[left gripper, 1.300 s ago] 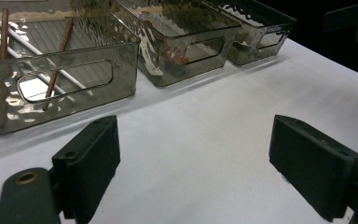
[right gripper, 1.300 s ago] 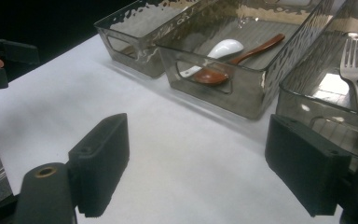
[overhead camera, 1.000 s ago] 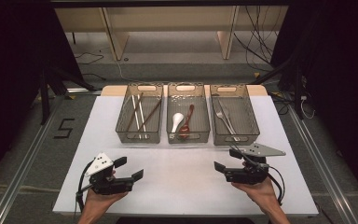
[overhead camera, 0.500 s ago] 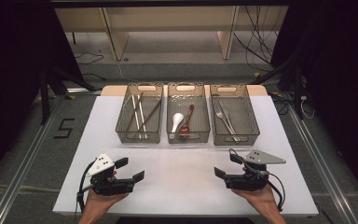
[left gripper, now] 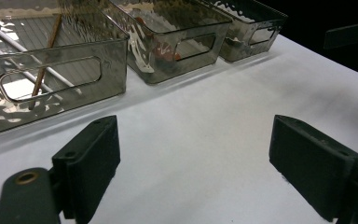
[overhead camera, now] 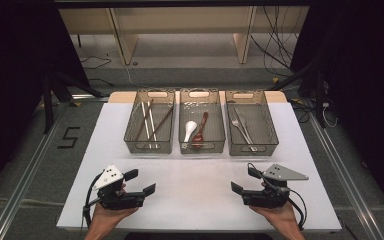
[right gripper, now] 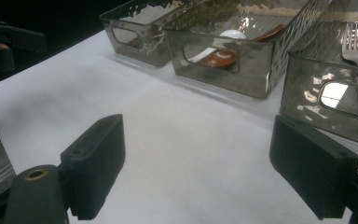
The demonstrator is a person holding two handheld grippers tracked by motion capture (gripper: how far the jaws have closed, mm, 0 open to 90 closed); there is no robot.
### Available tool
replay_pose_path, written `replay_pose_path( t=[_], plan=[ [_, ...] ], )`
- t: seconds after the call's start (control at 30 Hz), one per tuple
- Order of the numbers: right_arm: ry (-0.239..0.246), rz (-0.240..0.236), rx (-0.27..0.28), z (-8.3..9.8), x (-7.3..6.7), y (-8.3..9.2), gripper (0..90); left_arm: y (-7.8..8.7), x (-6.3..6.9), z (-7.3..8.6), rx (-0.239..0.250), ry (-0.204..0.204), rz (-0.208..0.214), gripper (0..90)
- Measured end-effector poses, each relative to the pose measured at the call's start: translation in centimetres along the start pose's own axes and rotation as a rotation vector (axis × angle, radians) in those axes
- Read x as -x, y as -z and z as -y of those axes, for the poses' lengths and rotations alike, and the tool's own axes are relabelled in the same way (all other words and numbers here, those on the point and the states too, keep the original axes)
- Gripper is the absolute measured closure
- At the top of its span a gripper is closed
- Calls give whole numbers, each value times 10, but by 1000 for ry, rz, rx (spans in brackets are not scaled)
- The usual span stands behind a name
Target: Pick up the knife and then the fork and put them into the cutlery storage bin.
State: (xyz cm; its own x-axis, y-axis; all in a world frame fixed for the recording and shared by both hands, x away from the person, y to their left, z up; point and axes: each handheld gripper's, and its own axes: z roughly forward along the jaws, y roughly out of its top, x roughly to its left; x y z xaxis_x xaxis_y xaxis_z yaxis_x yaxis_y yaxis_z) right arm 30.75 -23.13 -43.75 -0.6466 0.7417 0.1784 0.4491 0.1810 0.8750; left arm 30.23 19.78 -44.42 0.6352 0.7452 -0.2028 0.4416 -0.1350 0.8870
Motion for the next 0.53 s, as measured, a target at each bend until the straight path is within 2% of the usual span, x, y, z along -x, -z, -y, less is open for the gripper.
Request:
replay_pose_path(
  t=[0.53],
  plan=[
    [4,13,-8,2,2,-1,186,1,-1,0,4,4,-13,156]
  ],
)
